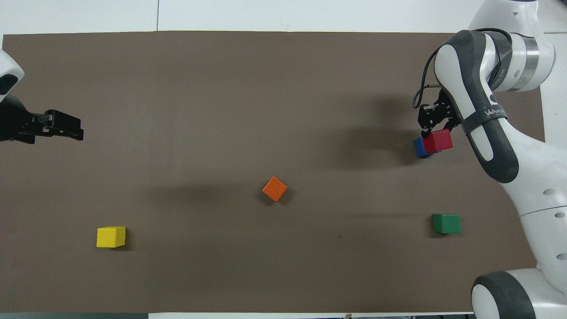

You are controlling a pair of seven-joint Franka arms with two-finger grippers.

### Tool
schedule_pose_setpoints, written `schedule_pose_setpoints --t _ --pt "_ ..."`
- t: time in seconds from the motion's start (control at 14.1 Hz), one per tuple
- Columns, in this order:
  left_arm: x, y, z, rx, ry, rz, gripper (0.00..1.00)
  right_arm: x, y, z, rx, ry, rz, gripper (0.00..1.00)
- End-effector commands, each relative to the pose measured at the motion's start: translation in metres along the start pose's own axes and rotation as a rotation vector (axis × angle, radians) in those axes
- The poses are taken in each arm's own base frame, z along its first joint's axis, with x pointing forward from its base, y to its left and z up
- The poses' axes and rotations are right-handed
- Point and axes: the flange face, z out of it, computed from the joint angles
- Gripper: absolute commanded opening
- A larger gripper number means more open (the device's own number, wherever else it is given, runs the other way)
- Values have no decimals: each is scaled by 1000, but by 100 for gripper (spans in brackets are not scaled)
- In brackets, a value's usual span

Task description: Transfer red block to right arm and stack on blue block

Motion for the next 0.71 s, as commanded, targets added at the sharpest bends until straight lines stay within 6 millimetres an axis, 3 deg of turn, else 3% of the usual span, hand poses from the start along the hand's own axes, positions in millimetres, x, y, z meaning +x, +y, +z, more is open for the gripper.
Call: schedule_pose_setpoints --t 0.0,0.64 --pt "-1 -2 -1 -3 -5 5 100 -2 7 3 -14 -18 23 0" --pt "-1 -3 -1 -4 -5 3 100 3 13 14 -15 -19 51 0"
